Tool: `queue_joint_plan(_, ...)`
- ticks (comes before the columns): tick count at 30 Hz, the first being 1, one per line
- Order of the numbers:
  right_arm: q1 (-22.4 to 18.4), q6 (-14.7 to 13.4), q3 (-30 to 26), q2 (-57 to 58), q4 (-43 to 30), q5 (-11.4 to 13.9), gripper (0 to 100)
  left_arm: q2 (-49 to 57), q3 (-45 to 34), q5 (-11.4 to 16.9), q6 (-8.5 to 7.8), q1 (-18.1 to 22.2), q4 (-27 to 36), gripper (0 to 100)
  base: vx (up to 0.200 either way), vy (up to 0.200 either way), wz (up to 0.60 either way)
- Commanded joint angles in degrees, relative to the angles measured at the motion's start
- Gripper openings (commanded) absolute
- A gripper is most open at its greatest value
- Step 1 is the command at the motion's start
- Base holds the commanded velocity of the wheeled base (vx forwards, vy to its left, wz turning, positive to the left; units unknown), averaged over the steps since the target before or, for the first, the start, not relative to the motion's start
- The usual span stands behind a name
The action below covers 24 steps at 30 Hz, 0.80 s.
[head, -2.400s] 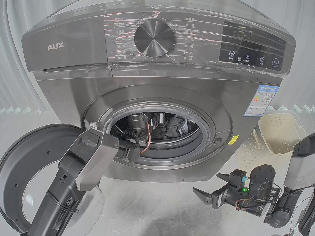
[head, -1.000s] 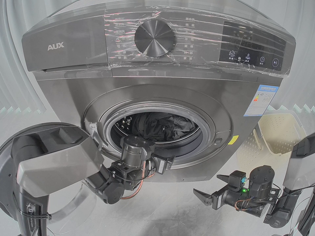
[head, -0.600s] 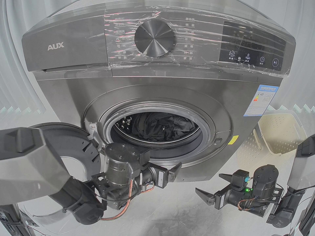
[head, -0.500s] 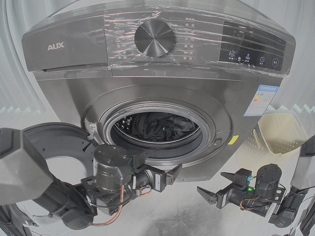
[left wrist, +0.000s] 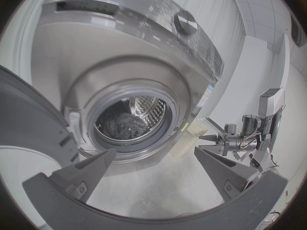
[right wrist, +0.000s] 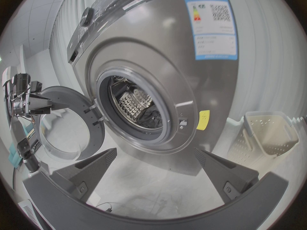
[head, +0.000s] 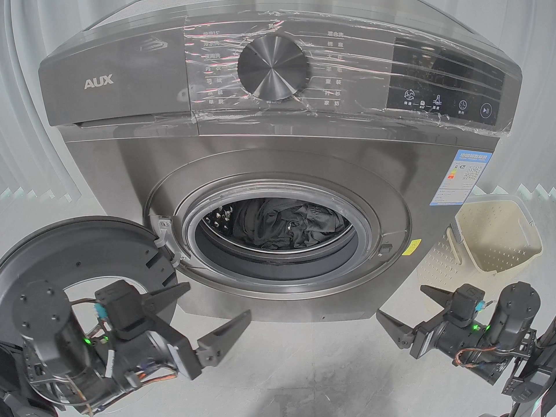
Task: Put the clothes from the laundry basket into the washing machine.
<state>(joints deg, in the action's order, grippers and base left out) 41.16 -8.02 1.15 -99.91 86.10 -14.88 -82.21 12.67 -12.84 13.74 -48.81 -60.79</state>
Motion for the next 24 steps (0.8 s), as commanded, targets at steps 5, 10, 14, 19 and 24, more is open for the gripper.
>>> queue_joint_plan(5, -9.9, 5.2, -1.1, 12.2, -5.4, 0.6, 100, 17.3, -7.0, -0.3, -4.51, 9.4, 1.7, 100, 0.000, 0.000, 0.00)
queue_joint_plan(10, -14.4, 6.0, -1.1, 16.1, -10.0, 3.7, 100, 23.2, -7.5, -0.3, -5.65, 11.8, 5.2, 100, -0.040, 0.000, 0.00)
queue_joint_plan(14, -14.6, 5.9, -1.1, 20.4, -14.6, 3.5, 100, 28.3, -6.9, -0.9, -8.38, 12.6, 9.8, 100, -0.200, 0.000, 0.00)
queue_joint_plan(19, -14.3, 5.8, -1.1, 30.7, -25.4, 3.0, 100, 33.6, -6.9, -1.0, -9.87, 15.2, 14.8, 100, -0.080, 0.000, 0.00)
queue_joint_plan(24, -14.6, 5.7, -1.1, 41.0, -35.8, 2.9, 100, 40.7, -8.1, -0.9, -12.60, 17.6, 20.5, 100, -0.200, 0.000, 0.00)
